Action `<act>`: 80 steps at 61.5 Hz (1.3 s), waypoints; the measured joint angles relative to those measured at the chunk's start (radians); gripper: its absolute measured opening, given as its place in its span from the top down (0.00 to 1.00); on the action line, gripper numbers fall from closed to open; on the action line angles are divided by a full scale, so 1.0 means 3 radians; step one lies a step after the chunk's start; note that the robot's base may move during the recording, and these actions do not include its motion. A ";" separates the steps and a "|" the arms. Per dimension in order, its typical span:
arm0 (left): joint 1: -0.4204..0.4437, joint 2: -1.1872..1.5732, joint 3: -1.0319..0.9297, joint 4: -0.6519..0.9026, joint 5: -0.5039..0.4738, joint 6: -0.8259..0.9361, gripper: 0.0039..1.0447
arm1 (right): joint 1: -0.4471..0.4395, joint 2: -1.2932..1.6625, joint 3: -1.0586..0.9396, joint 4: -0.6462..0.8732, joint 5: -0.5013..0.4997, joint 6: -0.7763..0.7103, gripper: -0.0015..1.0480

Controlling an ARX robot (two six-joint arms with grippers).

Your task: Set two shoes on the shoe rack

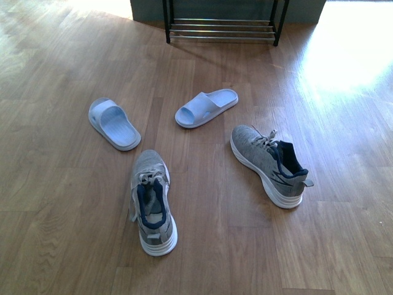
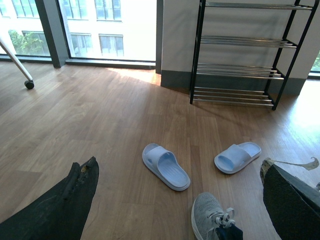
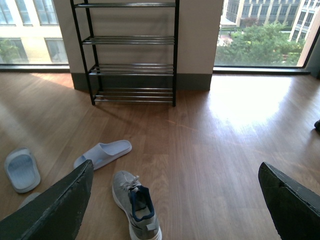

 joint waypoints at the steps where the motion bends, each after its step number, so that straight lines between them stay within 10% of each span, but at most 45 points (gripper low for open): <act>1: 0.0000 0.0000 0.0000 0.0000 0.0000 0.0000 0.09 | 0.0000 0.0000 0.0000 0.0000 0.0000 0.0000 0.09; 80: 0.0000 0.0000 0.0000 0.0000 0.0000 0.0000 0.09 | 0.0000 0.0000 0.0000 0.0000 0.0000 0.0001 0.09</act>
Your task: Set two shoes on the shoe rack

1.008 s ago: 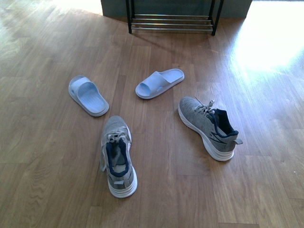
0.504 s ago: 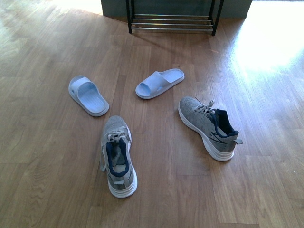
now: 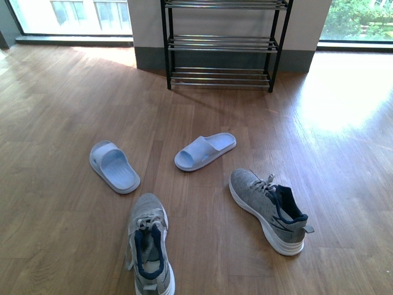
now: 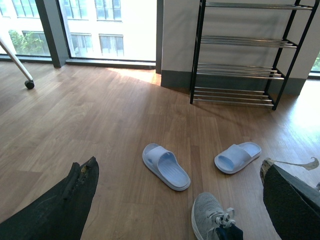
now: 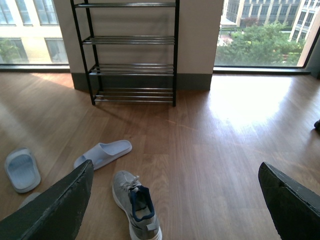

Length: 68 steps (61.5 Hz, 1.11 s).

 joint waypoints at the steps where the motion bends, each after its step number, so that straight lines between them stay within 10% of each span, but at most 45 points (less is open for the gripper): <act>1: 0.0000 0.0000 0.0000 0.0000 0.0000 0.0000 0.09 | 0.0000 0.0000 0.0000 0.0000 0.0000 -0.0001 0.09; 68: 0.0000 0.0000 0.0000 0.0000 0.0000 0.0000 0.09 | 0.0000 -0.0004 0.0000 0.0000 0.0000 -0.0001 0.09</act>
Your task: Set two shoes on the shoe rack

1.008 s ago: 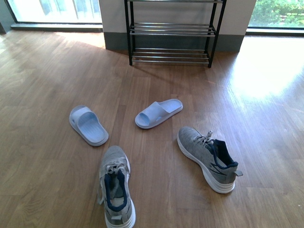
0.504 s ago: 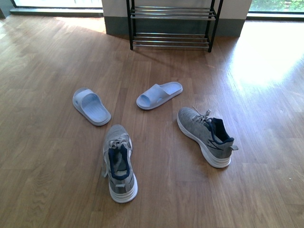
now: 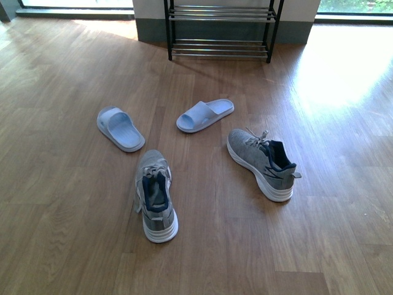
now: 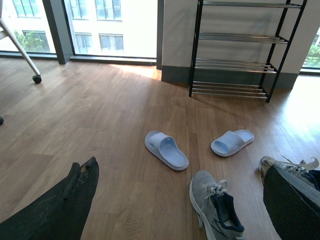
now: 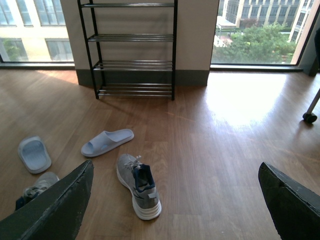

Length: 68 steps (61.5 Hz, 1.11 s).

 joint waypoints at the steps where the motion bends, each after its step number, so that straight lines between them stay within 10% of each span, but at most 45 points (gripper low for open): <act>1: 0.0000 0.0000 0.0000 0.0000 0.0000 0.0000 0.09 | 0.0000 0.0000 0.0000 0.0000 0.0000 0.0000 0.09; 68: 0.0000 0.0000 0.0000 0.0000 0.0001 0.0000 0.09 | 0.0000 0.0003 0.0000 0.0000 0.0009 0.0001 0.09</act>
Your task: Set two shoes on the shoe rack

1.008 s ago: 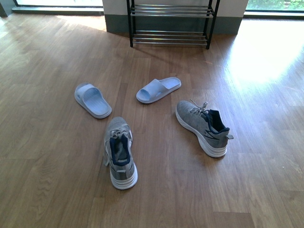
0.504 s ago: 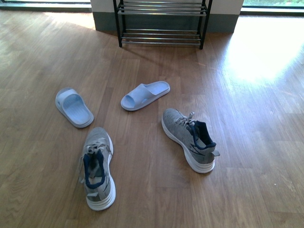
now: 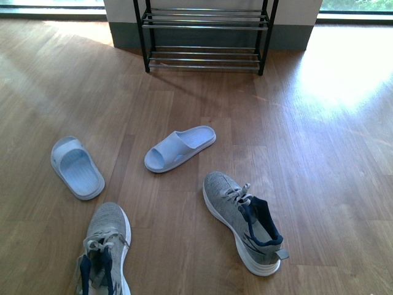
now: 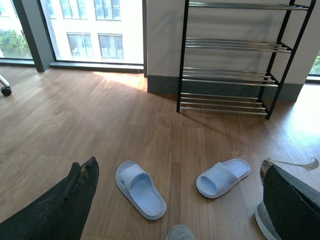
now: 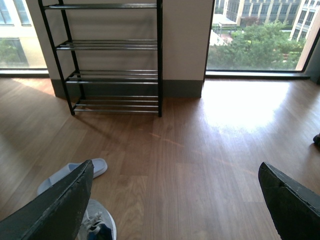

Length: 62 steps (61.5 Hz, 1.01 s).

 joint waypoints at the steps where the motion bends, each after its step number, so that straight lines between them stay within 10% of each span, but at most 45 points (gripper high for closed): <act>1: 0.0000 0.0000 0.0000 0.0000 0.0000 0.0000 0.09 | 0.0000 0.0000 0.0000 0.0000 0.0000 0.0000 0.09; 6: 0.0000 0.0000 0.0000 0.0001 -0.0004 -0.0004 0.09 | 0.0000 0.0001 0.0000 0.0000 0.0001 0.0000 0.09; 14: -0.0094 0.0782 0.0000 0.0763 -0.0893 -0.1195 0.09 | 0.0000 0.0000 0.0000 0.0000 0.0000 -0.0001 0.09; 29: 0.0036 0.4078 0.0519 0.2597 -0.0195 -0.2525 0.09 | 0.0000 0.0000 0.0000 0.0000 0.0000 0.0000 0.09; 49: -0.0005 0.7026 0.1902 0.1620 0.0584 -0.2204 0.09 | 0.0000 0.0001 0.0000 0.0000 0.0000 -0.0001 0.09; 62: -0.0102 0.7623 0.2466 0.0974 0.0537 -0.1865 0.09 | 0.0000 0.0000 0.0000 0.0000 0.0000 -0.0001 0.09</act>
